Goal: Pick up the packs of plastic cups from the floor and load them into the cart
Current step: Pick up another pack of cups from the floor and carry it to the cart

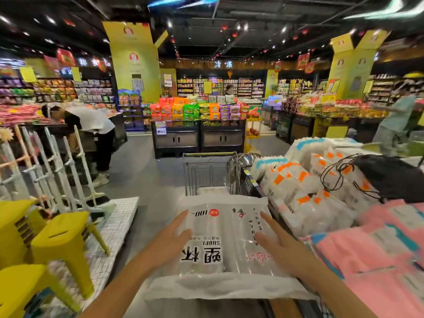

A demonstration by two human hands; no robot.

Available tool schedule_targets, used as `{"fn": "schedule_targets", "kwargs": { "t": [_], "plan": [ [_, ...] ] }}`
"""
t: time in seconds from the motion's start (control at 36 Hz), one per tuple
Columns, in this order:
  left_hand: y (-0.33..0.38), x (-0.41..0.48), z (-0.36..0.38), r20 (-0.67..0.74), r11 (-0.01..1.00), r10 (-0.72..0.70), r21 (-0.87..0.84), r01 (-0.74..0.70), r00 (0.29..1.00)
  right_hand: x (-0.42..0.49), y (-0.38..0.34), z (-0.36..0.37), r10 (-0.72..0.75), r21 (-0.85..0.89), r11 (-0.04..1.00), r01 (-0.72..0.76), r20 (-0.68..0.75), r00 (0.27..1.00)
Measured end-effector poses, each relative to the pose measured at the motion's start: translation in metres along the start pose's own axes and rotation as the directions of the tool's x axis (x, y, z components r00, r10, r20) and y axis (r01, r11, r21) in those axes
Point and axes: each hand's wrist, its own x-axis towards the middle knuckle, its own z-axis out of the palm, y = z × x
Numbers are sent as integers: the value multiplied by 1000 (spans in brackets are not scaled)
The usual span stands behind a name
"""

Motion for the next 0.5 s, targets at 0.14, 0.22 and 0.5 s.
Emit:
{"fn": "schedule_targets", "kwargs": {
  "t": [0.14, 0.22, 0.5],
  "plan": [
    [-13, 53, -6, -19, 1000, -10, -8, 10, 1000, 56, 7, -3, -1, 13, 1000, 0, 35, 999],
    [-24, 88, -11, -27, 1000, 22, -1, -22, 999, 92, 10, -1, 4, -8, 1000, -4, 52, 999],
    [-43, 221, -43, 8, 1000, 6, 24, -6, 1000, 227, 6, 19, 59, -45, 997, -57, 31, 998]
  ]
}}
